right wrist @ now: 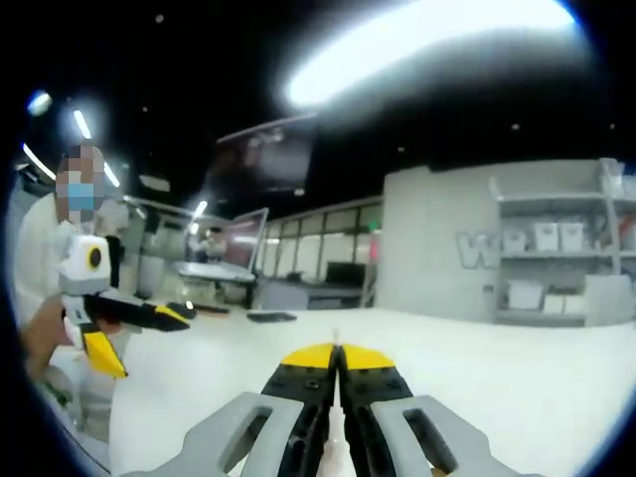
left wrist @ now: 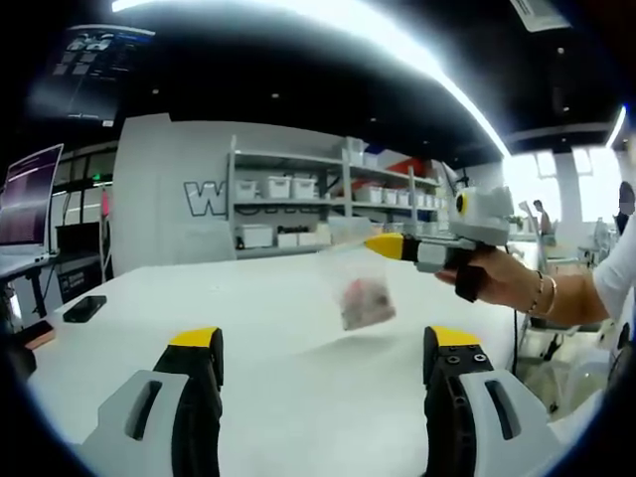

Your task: Open the resealable bag by pulling the two sides of the seal apart until the entire bag opening is separated and visibly accessible.

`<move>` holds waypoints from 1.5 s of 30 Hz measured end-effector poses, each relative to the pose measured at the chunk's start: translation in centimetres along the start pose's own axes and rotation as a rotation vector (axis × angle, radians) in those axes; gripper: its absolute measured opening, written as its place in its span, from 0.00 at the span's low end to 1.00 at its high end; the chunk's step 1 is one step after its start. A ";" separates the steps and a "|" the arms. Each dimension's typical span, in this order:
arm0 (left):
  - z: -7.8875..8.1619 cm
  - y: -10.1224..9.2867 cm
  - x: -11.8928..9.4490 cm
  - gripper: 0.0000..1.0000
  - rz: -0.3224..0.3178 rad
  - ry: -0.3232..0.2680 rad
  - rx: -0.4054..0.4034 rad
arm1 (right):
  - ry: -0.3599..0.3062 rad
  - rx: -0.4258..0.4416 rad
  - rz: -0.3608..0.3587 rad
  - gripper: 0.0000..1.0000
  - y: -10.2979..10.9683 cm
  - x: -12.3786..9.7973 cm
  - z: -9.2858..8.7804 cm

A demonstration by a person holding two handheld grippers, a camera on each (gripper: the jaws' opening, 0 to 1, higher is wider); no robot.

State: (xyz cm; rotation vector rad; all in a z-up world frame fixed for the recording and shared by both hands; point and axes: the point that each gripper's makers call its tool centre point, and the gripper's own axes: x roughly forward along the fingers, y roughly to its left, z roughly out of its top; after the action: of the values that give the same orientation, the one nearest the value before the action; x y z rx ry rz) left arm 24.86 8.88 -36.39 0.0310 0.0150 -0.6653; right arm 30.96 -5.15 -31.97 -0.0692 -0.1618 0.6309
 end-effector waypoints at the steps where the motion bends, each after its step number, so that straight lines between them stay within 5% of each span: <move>1: 0.0 -0.1 0.0 0.82 0.000 0.001 0.000 | -0.001 0.002 0.001 0.00 0.1 -0.2 0.0; 24: -0.8 -2.4 0.1 0.79 -0.016 0.012 0.011 | -0.006 0.019 0.014 0.00 0.8 -3.6 -0.9; 45: -0.5 -2.6 0.4 0.75 -0.037 0.018 0.026 | 0.033 -0.088 0.108 0.00 5.7 -4.3 -2.3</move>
State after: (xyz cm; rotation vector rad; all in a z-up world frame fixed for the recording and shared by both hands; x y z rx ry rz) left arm 23.53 6.65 -36.98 0.0617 0.0244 -0.7023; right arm 24.66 -3.16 -35.40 -0.1740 -0.1542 0.7298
